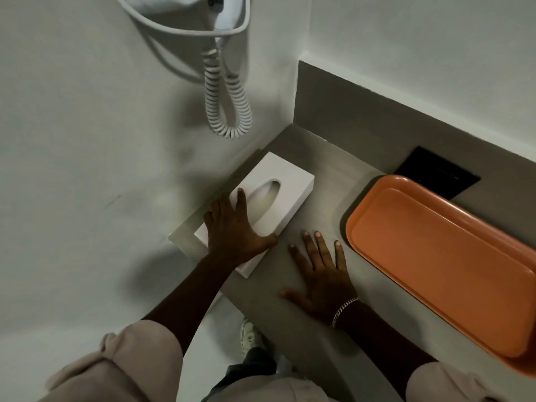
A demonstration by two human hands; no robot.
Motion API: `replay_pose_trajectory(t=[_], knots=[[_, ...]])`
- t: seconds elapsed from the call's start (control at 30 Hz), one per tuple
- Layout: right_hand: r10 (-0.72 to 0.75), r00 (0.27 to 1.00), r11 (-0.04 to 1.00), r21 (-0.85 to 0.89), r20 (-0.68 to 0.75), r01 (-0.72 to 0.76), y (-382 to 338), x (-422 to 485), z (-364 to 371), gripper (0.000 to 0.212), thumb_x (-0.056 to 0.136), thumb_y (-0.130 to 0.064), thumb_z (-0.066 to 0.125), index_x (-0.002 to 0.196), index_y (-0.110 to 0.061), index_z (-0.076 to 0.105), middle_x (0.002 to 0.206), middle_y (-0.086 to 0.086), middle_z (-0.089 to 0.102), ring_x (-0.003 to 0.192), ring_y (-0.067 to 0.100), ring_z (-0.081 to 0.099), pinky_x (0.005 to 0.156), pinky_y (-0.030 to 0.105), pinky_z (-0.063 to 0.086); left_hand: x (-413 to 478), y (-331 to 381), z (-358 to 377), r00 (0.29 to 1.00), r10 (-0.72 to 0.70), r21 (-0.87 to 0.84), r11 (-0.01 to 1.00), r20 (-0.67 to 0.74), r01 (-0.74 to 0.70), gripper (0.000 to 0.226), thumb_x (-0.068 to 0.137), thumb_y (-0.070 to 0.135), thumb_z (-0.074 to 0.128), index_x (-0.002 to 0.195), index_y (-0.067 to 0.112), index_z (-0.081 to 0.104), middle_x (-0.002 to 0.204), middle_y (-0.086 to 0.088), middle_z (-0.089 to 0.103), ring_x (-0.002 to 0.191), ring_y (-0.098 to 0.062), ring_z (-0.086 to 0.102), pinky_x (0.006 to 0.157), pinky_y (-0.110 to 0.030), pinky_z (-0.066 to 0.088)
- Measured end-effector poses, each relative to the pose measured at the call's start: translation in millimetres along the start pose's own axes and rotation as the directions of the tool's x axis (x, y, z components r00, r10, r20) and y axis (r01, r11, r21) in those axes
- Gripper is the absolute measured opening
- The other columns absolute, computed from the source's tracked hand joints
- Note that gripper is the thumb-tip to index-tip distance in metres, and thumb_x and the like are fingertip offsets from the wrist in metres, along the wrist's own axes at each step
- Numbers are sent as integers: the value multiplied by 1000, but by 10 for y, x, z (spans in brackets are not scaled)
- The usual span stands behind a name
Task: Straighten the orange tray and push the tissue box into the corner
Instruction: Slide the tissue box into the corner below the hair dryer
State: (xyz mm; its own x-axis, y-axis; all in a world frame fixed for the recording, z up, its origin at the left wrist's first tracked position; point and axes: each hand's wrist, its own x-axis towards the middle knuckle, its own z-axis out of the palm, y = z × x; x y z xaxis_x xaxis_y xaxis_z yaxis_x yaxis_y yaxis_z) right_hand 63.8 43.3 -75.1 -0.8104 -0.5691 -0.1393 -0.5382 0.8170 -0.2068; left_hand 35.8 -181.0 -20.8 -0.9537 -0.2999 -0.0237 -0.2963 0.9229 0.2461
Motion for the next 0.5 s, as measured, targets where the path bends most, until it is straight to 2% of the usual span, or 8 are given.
replay_pose_trajectory(t=[0.13,0.33,0.5], knots=[[1,1000,1000,0,-21,-1,-3,1,7,95,81,-87,30,155,-28,27,166,11,19,154,34,14,118,67,15,207,-89,-99,999,-39,-37,999,-37,38,125,50,81,55,151,15,21,146,-24,34,132,-43,31,108,-56,29],[4,999,1000,-1,-41,-4,0,4,23,96,80,-87,32,155,-28,28,165,11,23,153,34,18,117,67,17,402,-152,-100,999,-11,19,1000,-42,12,122,56,77,68,150,13,24,148,-25,33,135,-44,31,110,-56,28],[10,1000,1000,-25,-28,-11,1,2,37,96,80,-87,32,156,-28,27,166,11,22,153,34,17,117,67,17,453,-182,-65,1000,-19,44,999,3,19,123,55,80,61,151,14,21,150,-25,31,138,-45,28,112,-57,27]])
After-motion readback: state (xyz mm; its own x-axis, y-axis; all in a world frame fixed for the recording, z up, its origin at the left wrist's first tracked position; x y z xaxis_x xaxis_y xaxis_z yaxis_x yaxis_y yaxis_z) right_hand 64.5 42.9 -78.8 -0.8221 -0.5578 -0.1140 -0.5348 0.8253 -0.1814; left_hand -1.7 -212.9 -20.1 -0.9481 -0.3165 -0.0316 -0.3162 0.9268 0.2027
